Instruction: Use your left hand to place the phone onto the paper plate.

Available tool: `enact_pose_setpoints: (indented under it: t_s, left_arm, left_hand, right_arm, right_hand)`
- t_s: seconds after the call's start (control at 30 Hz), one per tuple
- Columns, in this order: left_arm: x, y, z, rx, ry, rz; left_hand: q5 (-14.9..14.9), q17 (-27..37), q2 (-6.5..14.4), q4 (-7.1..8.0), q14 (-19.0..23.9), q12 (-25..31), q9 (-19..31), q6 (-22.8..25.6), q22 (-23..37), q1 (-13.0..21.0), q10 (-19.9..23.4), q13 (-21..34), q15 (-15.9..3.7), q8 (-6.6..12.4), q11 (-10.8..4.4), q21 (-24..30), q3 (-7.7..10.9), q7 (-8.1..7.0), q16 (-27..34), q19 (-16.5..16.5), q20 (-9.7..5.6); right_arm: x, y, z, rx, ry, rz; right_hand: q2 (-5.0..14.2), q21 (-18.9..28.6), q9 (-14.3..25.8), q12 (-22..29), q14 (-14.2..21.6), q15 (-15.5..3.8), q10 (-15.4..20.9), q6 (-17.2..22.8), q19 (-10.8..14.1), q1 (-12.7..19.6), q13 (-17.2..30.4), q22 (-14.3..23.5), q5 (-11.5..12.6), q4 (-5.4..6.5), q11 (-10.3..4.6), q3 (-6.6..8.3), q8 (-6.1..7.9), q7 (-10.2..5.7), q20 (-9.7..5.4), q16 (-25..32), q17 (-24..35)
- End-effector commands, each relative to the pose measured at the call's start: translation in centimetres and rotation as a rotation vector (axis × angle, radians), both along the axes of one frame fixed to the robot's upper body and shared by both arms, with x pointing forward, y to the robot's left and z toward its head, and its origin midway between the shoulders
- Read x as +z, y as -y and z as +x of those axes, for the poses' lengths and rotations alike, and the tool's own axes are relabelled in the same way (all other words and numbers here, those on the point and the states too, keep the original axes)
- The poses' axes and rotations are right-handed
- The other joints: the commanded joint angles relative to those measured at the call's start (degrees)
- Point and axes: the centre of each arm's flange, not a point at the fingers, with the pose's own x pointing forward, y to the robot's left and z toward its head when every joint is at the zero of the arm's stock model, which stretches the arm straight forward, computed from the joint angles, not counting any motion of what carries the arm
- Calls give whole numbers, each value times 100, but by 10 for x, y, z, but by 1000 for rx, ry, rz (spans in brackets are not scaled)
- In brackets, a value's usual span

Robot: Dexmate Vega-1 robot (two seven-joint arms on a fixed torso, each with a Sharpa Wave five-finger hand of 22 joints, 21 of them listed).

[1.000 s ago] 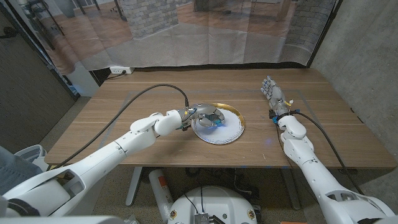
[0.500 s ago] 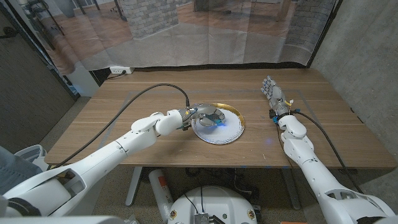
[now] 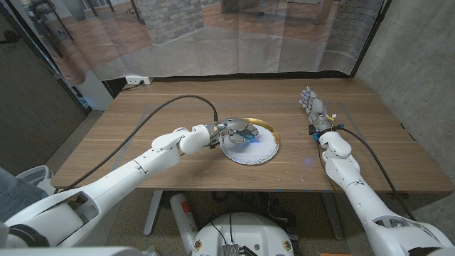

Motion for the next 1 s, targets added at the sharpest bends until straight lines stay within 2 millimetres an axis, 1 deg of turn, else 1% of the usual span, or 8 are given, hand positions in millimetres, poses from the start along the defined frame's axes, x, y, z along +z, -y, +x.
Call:
enact_pose_setpoints:
  t_s: [0.03, 0.1, 0.17, 0.3, 0.4, 0.43, 0.47, 1.0]
  left_arm:
    - [-2, 2, -1, 10, 7, 14]
    - [-1, 3, -1, 9, -5, 14]
    - [-2, 3, -2, 9, 10, 16]
    - [-2, 3, -3, 6, 4, 11]
    - [-1, 3, -3, 10, 9, 8]
    - [-1, 3, -4, 7, 6, 3]
    - [-1, 3, -4, 9, 15, 3]
    - [9, 2, -8, 12, 32, -14]
  left_hand:
    - [-48, -57, -70, 17, -188, -33, 11, -106, 10, -38, -146, -28, -465, -51, -9, -79, -37, -21, -40, -150, 47]
    - [-62, -82, -77, 16, -250, -42, 9, -120, 10, -54, -208, -40, -469, -62, 6, -113, -42, -28, -44, -211, 42]
    - [-82, -112, -88, 23, -319, -37, 7, -162, 10, -84, -247, -56, -454, -85, -5, -158, -54, -40, -43, -291, 86]
    - [-110, -155, -102, 23, -405, -51, 3, -249, 10, -113, -353, -79, -467, -128, -15, -210, -65, -37, -44, -376, 74]
    - [-131, -188, -94, 28, -462, -55, 1, -337, 10, -134, -430, -99, -455, -171, -12, -248, -66, -43, -36, -429, 94]
    - [-139, -201, -94, 27, -483, -53, 0, -382, 10, -140, -451, -106, -458, -192, -8, -257, -66, -80, -34, -438, 101]
    - [-144, -208, -95, 28, -488, -53, 0, -376, 10, -145, -467, -111, -456, -191, -12, -264, -67, -85, -31, -446, 99]
    - [-179, -274, -53, 39, -450, 3, -4, -341, 12, -180, -429, -153, -466, -189, -30, -301, -55, -51, 24, -446, 114]
  right_arm:
    - [1, 2, -1, 0, -2, -2]
    - [0, 2, -1, 3, -3, 0]
    - [0, 2, -1, 2, -1, 1]
    - [0, 2, -1, -1, -2, 1]
    - [-1, 3, -1, 2, -3, 1]
    - [-1, 3, -1, -2, -3, 2]
    - [-1, 3, -1, 4, -3, 2]
    - [-5, 5, -5, -2, -2, 7]
  right_hand:
    - [11, -12, 27, 34, 46, -6, 61, 30, 45, 54, 14, 27, -15, 0, -12, 0, 40, -12, -84, 3, 22]
    - [12, -12, 27, 36, 45, -2, 67, 34, 45, 56, 14, 27, -15, -1, -10, 0, 41, -6, -85, 2, 21]
    - [13, -11, 27, 37, 45, -2, 72, 43, 47, 59, 14, 27, -15, -2, -10, 0, 44, -15, -86, 2, 21]
    - [14, -11, 27, 36, 46, -1, 70, 48, 46, 63, 14, 27, -15, -4, -14, 1, 45, -19, -84, 2, 21]
    - [15, -11, 27, 37, 44, -1, 74, 50, 47, 67, 14, 27, -16, -5, -7, 2, 45, -19, -84, 1, 20]
    - [16, -11, 27, 38, 46, -4, 75, 50, 47, 69, 14, 27, -15, -6, -8, 2, 45, -19, -85, 2, 20]
    - [16, -12, 27, 39, 45, -1, 80, 52, 44, 70, 14, 27, -15, -7, -4, 3, 46, -19, -84, 1, 20]
    - [22, -12, 27, 37, 45, -3, 81, 54, 43, 88, 14, 27, -17, -13, -10, 5, 43, -18, -79, 0, 20]
